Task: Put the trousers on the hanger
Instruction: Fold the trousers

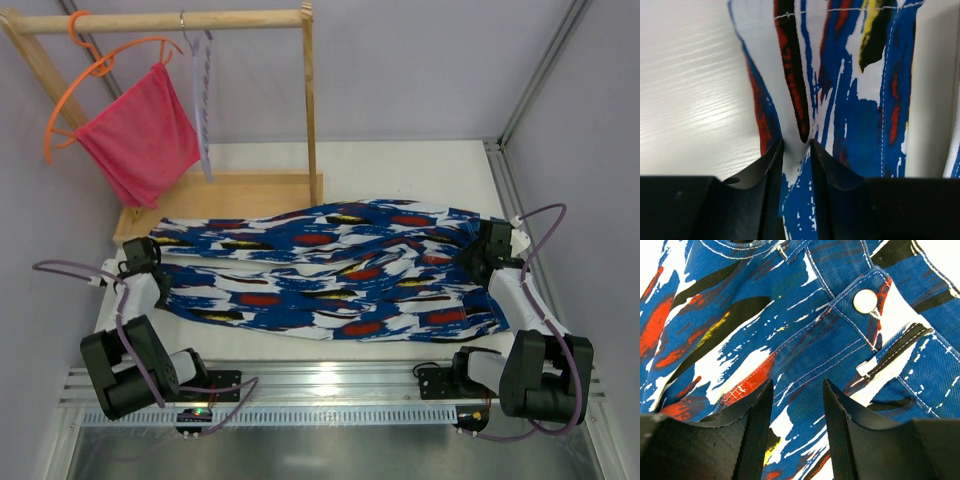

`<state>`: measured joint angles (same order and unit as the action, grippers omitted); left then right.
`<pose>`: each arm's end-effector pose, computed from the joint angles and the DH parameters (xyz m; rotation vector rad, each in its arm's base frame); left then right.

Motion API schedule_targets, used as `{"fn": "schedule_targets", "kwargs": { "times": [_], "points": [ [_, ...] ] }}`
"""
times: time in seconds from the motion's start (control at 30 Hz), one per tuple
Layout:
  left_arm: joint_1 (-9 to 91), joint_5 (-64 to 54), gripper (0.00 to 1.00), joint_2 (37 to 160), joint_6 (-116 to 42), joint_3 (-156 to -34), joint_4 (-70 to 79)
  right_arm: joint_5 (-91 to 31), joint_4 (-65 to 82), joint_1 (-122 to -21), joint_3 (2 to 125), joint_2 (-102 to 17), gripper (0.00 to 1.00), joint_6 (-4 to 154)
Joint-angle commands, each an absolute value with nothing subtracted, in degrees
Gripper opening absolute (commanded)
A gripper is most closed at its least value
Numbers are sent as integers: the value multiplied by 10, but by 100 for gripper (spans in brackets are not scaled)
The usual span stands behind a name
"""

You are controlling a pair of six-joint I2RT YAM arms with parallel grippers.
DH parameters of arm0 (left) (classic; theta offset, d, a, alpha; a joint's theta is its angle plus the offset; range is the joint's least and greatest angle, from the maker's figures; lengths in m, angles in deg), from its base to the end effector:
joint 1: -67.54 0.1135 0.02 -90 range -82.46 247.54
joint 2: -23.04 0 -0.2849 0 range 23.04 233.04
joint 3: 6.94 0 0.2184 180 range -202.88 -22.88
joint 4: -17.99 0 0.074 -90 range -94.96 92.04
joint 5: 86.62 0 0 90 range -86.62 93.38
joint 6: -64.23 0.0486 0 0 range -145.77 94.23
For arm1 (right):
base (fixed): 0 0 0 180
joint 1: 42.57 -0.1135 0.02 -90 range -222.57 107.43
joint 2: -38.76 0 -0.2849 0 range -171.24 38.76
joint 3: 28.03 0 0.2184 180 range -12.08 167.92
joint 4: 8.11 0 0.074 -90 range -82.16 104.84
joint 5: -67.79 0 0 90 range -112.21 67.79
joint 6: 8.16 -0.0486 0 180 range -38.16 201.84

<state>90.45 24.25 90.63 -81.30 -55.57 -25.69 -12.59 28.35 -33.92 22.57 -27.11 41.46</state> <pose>0.1524 0.0832 0.1999 -1.7154 1.9194 0.2788 0.1864 -0.0366 0.2203 1.0840 2.2042 0.0341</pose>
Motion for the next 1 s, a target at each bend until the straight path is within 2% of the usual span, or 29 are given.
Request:
{"fn": "schedule_targets", "kwargs": {
  "times": [0.0, 0.07, 0.17, 0.27, 0.3, 0.4, 0.5, 0.6, 0.77, 0.8, 0.83, 0.87, 0.93, 0.97],
  "points": [
    [907, 196, 27, 952, -787, -592, -199, -125, 266, -338, 233, -257, 47, 425],
    [907, 181, 20, 970, -775, -594, -189, -124, 264, -338, 231, -257, 47, 423],
    [907, 174, 18, 979, -769, -597, -182, -125, 259, -338, 230, -262, 47, 424],
    [907, 188, 29, 977, -773, -602, -191, -129, 261, -338, 235, -269, 47, 426],
    [907, 197, 38, 974, -774, -607, -202, -130, 262, -338, 235, -270, 47, 426],
    [907, 253, 55, 951, -777, -626, -248, -135, 262, -338, 234, -267, 48, 427],
    [912, 309, 62, 926, -780, -648, -293, -136, 259, -338, 227, -259, 47, 429],
    [935, 326, 62, 925, -773, -644, -305, -139, 255, -338, 225, -254, 47, 428],
    [953, 316, 56, 948, -779, -633, -308, -150, 258, -338, 225, -251, 47, 430],
    [955, 312, 52, 951, -779, -629, -304, -152, 256, -338, 225, -248, 47, 430],
    [958, 296, 47, 963, -783, -628, -298, -157, 257, -338, 225, -246, 47, 430],
    [960, 276, 33, 967, -778, -630, -270, -161, 256, -338, 222, -244, 48, 430],
    [962, 233, 22, 962, -761, -637, -239, -166, 252, -338, 220, -236, 48, 431],
    [962, 224, 14, 955, -760, -644, -233, -168, 251, -338, 218, -234, 47, 432]
  ]
}}
